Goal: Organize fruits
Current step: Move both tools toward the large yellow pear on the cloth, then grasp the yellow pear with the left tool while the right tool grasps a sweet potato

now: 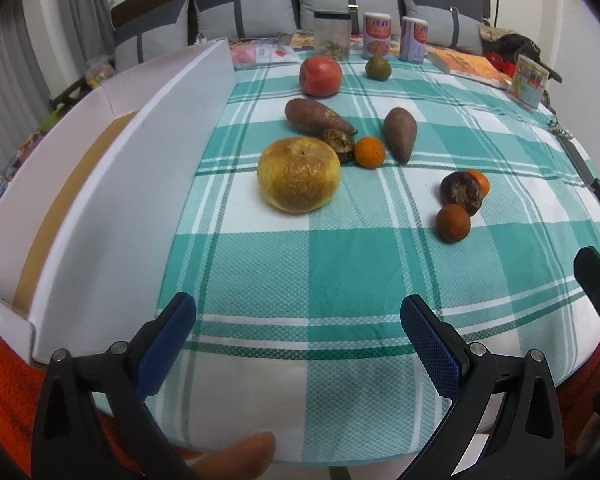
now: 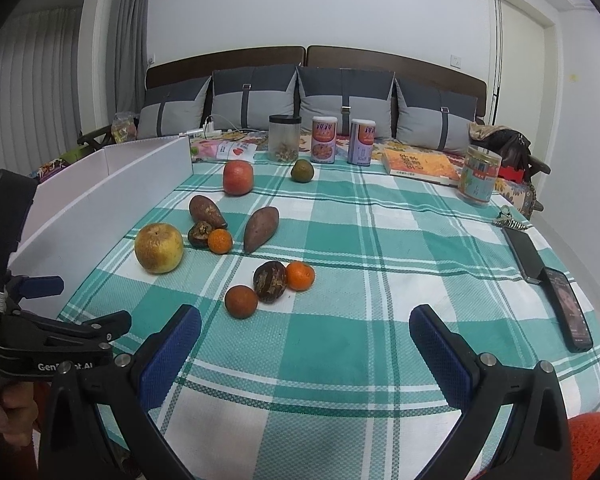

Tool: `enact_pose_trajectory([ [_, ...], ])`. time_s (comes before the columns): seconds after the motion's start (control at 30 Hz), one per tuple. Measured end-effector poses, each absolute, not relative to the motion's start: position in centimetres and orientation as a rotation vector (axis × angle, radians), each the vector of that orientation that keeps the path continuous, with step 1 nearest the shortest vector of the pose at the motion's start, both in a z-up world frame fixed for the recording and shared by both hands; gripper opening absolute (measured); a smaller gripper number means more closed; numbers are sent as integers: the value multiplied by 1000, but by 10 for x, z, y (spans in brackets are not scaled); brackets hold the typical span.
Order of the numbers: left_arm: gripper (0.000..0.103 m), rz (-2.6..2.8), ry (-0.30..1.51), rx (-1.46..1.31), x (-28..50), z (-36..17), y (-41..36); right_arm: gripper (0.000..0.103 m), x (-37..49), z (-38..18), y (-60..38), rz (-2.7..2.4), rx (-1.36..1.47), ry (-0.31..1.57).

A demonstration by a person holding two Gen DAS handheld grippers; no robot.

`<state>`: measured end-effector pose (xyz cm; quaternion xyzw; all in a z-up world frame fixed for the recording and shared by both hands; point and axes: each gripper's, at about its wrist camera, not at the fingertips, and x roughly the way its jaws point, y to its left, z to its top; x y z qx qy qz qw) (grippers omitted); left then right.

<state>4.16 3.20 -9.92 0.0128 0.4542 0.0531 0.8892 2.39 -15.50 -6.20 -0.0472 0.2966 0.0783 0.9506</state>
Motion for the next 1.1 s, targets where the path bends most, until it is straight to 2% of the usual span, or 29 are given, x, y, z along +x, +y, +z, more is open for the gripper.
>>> enact_pose_trajectory([
  [0.47,102,66,1033,2,57,-140,30,103,32,-73,-154,164,-92,649],
  [0.97,103,-27,1014,-10,59,-142,39,103,56,-108,-167,150,-18,837],
  [1.03,102,-24,1040,-16,66,-138,43,103,56,-108,-167,157,-14,839],
  [1.1,102,-32,992,-53,74,-124,52,103,55,-106,-166,168,-12,832],
])
